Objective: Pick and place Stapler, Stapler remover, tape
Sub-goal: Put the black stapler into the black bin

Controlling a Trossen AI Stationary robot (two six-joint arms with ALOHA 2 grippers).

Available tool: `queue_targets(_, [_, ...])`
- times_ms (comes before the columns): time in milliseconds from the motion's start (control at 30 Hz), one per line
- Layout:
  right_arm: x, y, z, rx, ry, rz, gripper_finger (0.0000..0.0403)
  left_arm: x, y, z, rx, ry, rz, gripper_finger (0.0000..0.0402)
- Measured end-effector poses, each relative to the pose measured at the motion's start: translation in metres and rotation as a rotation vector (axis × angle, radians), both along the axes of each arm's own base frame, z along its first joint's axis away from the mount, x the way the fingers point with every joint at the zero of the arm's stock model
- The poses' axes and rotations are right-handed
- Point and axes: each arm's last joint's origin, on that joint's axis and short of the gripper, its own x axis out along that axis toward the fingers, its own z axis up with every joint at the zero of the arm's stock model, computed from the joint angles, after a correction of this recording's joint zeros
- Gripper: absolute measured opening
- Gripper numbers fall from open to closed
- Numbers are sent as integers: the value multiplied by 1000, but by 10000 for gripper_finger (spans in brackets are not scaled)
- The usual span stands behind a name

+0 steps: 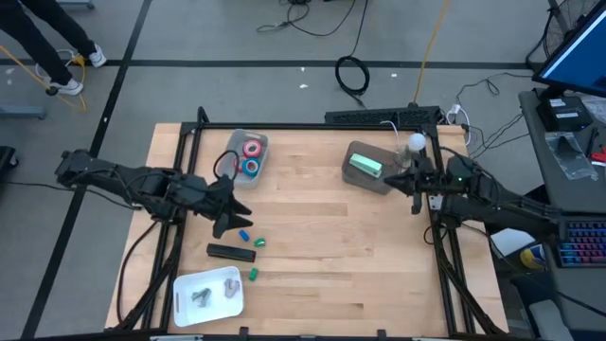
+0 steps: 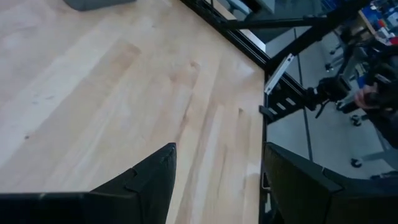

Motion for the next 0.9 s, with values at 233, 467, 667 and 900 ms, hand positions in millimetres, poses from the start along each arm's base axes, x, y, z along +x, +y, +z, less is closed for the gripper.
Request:
queue_targets(233, [-9,3,-11,14,-45,-30,0,1,-5,5,-8,-58,2,241])
queue_targets(467, [-11,3,-27,9,-147,-49,0,3,-6,9,-61,-93,63,241])
queue_targets(667, [-8,1,-39,41,-157,-73,0,10,-9,-12,-155,104,100,241])
queue_targets(900, [-6,0,-47,79,-141,-79,0,11,-23,-58,-296,646,-1,241])
